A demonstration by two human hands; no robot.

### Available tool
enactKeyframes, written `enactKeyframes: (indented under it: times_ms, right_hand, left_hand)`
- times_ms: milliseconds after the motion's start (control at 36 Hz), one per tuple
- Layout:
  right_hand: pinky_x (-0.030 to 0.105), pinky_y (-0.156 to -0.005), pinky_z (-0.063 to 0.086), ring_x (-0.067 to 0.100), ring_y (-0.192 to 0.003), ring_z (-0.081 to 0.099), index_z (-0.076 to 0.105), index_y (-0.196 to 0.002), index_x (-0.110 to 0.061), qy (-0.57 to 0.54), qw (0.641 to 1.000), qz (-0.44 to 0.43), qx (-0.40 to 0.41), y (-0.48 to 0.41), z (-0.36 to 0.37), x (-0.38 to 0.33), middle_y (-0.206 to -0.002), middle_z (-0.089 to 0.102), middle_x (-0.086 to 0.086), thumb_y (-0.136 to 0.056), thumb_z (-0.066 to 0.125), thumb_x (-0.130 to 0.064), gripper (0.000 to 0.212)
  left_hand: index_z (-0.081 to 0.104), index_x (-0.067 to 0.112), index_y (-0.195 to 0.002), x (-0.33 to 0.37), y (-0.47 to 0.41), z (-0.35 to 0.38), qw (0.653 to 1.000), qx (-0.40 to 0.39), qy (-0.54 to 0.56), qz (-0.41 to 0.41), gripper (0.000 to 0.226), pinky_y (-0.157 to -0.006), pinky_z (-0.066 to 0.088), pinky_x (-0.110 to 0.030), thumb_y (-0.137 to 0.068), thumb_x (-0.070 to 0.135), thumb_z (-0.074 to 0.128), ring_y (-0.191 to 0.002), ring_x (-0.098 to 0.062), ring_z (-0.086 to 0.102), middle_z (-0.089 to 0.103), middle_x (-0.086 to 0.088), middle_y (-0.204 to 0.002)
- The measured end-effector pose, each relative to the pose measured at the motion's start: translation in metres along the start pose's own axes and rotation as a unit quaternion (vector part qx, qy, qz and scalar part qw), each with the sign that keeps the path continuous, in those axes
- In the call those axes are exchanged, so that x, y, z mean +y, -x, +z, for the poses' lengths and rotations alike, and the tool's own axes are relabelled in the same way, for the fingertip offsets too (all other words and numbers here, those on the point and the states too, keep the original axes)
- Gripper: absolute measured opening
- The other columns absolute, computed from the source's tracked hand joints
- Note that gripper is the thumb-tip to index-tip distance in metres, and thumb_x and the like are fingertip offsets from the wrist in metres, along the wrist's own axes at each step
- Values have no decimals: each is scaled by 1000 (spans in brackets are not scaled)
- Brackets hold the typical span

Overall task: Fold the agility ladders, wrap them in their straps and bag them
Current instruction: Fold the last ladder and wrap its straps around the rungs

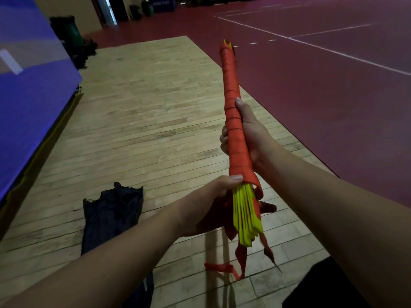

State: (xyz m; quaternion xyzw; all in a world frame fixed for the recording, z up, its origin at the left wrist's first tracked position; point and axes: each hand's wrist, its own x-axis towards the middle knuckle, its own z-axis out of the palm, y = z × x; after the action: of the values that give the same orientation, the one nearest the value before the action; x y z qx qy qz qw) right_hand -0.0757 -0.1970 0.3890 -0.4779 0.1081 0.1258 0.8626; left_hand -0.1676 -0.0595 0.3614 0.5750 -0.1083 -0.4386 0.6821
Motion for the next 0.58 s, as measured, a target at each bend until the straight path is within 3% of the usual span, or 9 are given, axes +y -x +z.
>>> enactKeyframes:
  times_ms: [56, 111, 194, 306, 417, 472, 528, 556, 583]
  right_hand:
    - [24, -40, 46, 15, -43, 54, 48, -103, -11, -11, 1000, 11, -5, -2, 0, 1, -60, 55, 6, -89, 64, -60, 53]
    - [24, -40, 46, 15, -42, 54, 47, -102, -12, -17, 1000, 17, -9, -3, 0, 1, -59, 54, 5, -90, 62, -60, 52]
    - [23, -41, 46, 15, -43, 54, 47, -102, -12, -9, 1000, 15, -13, -6, -2, 1, -59, 54, 5, -90, 61, -61, 52]
    - [24, -41, 46, 14, -45, 54, 51, -95, -11, 7, 1000, 7, -18, -7, -6, -2, -61, 54, 5, -90, 61, -62, 52]
    - [24, -40, 45, 14, -44, 53, 50, -86, -13, 1, 999, 13, -29, -6, -5, -4, -60, 53, 4, -90, 61, -61, 50]
    - [25, -41, 46, 14, -45, 53, 51, -86, -13, 12, 999, 11, -31, -7, -6, -4, -61, 54, 5, -90, 61, -62, 50]
    - [25, -42, 47, 15, -48, 54, 52, -86, -11, 38, 999, 3, -29, -6, -8, -3, -63, 54, 5, -89, 62, -62, 52]
    - [26, -43, 47, 16, -50, 55, 54, -86, -10, 54, 998, -3, -28, -6, -8, -3, -64, 55, 6, -89, 63, -62, 53]
    - [28, -45, 48, 16, -51, 55, 55, -85, -10, 73, 997, -10, -24, -5, -9, -2, -64, 56, 6, -88, 64, -63, 54]
  left_hand:
    - [72, 15, -98, 0, -1, 1, 1000, -22, 14, -1, 46, -95, 53, -41, -78, 55, 66, -107, -30, 68, 70, -19, -115]
    - [72, 14, -96, 1, 1, 3, 999, -30, 30, -13, 50, -82, 58, -33, -78, 60, 65, -98, -31, 70, 68, -25, -112]
    - [76, 17, -95, -1, -3, 0, 999, -6, 35, -32, 52, -97, 51, -43, -75, 63, 63, -95, -30, 68, 70, -16, -101]
    - [73, 16, -95, 2, -1, 4, 999, 10, 7, -39, 56, -81, 56, -31, -88, 65, 46, -78, -18, 70, 73, -5, -86]
    - [74, 6, -97, 3, 2, 5, 997, 7, -18, -81, 78, -91, 48, -38, -85, 76, 43, -98, -37, 58, 64, -23, -107]
    - [75, 8, -82, 5, 2, 5, 993, -23, -20, -110, 77, -74, 53, -29, -86, 78, 42, -79, -28, 65, 69, -15, -91]
    - [70, 18, -55, 5, 3, 4, 991, -21, -29, -128, 71, -56, 47, -21, -81, 75, 35, -54, -13, 58, 63, 0, -64]
    - [71, 18, -57, 6, 4, 3, 990, -23, -36, -136, 72, -58, 47, -21, -78, 75, 34, -56, -12, 59, 63, 0, -65]
    - [75, 15, -72, 5, 5, 1, 987, -41, -42, -147, 76, -69, 51, -24, -78, 79, 34, -68, -18, 64, 69, -5, -78]
